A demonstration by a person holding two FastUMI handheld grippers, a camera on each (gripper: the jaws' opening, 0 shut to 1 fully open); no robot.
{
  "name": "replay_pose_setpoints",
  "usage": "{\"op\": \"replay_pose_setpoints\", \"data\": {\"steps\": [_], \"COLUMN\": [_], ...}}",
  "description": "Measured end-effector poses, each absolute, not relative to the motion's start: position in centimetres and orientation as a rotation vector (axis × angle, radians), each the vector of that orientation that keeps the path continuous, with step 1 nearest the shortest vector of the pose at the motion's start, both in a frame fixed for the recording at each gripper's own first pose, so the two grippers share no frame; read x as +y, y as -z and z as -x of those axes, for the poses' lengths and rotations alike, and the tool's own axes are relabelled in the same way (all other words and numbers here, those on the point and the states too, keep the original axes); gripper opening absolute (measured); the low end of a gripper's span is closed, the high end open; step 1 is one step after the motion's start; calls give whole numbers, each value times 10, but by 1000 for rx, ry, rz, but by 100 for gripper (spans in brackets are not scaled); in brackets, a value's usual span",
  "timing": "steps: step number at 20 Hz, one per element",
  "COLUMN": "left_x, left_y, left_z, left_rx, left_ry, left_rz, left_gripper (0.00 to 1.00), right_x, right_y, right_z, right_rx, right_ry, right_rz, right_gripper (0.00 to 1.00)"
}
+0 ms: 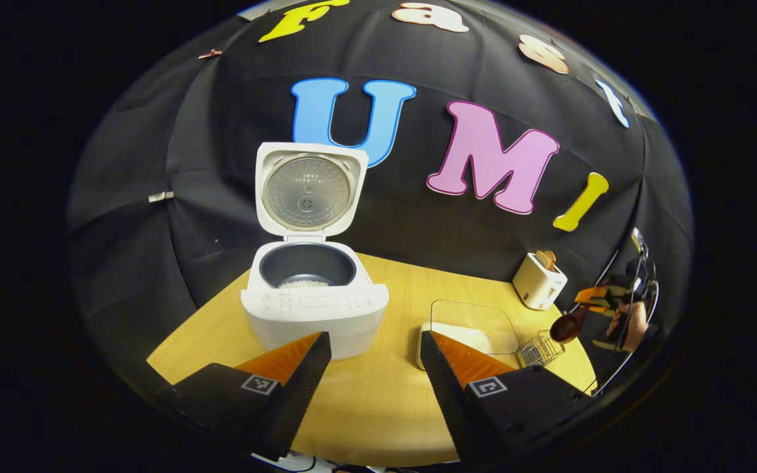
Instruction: Close the left gripper, press the button to open the rice cooker; take a wooden spoon from the chopstick holder with the right hand, scoop a spoonful of rice and pour it into the rice cooker, then put the wooden spoon back into the chopstick holder.
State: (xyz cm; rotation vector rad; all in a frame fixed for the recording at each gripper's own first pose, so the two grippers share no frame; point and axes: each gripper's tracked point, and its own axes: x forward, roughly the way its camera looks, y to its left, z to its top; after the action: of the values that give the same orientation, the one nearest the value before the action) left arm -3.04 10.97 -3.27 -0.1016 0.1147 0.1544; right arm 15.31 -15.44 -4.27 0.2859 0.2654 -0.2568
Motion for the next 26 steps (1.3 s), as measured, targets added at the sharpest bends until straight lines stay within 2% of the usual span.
{"op": "replay_pose_setpoints", "data": {"steps": [5,8,13,17,21,26], "left_x": [116,127,140,150,163,172], "left_y": [33,30,31,37,45,59], "left_z": [25,25,31,27,20,9], "left_rx": [107,101,122,155,198,234], "left_ry": [-80,-63,-13,8,4,25], "left_rz": [95,88,29,28,13,15], "left_gripper": [89,89,89,89,89,89], "right_x": [-91,-46,14,36,40,29], "right_y": [0,8,51,96,136,158], "right_z": [-144,-151,-169,-190,-209,-223], "right_rx": [196,199,236,255,283,283], "right_ry": [185,140,99,112,137,207], "right_rz": [-265,-241,-199,-179,-162,-130], "right_gripper": [20,20,20,20,20,20]}}
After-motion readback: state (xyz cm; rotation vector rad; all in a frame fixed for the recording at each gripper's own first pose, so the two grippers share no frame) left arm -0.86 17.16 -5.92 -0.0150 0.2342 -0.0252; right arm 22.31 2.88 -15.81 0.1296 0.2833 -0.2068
